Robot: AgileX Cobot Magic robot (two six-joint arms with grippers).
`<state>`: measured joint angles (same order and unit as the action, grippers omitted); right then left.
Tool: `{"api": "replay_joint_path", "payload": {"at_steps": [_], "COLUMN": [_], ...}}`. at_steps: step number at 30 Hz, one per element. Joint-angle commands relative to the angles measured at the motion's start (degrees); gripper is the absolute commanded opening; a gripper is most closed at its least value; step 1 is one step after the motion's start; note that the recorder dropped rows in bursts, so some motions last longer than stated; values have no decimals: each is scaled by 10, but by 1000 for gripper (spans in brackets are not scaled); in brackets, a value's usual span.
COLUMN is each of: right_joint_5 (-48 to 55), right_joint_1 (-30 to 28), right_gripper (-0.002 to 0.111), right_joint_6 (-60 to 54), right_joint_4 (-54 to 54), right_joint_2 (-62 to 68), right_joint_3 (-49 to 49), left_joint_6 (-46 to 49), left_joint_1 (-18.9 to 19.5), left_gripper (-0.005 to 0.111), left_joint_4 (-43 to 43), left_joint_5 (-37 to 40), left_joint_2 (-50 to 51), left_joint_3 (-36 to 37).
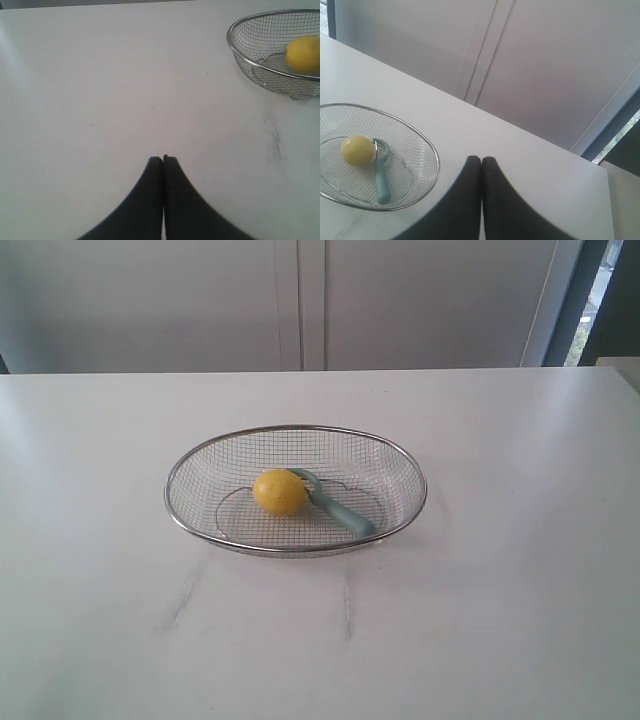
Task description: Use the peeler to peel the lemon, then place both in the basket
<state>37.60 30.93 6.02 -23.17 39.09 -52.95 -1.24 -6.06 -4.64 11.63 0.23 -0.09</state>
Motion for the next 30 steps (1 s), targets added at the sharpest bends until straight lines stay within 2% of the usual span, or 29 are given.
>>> {"api": "replay_joint_path", "payload": {"at_steps": [1, 6, 10, 14, 18, 22, 30], "right_joint_5": [-4, -4, -4, 9, 58, 42, -151], "right_joint_1": [-7, -44, -90, -166, -237, -246, -246], "right_gripper": [0, 0, 0, 0, 0, 0, 0], "right_joint_6": [3, 9, 104, 180, 174, 150, 150], "right_joint_4": [1, 9, 52, 84, 125, 133, 174], "right_joint_2": [-18, -64, -117, -184, -236, -253, -249], "right_joint_3": [3, 3, 3, 3, 8, 34, 155], "left_joint_6": [0, 0, 0, 0, 0, 0, 0], "left_joint_1": [-4, -4, -4, -4, -4, -4, -4], "left_gripper": [0, 0, 0, 0, 0, 0, 0], "left_joint_4": [0, 0, 0, 0, 0, 0, 0], "left_joint_5": [0, 0, 0, 0, 0, 0, 0], "left_joint_2": [-2, -2, -2, -2, -2, -2, -2], "left_joint_3": [1, 1, 1, 1, 1, 1, 1]}}
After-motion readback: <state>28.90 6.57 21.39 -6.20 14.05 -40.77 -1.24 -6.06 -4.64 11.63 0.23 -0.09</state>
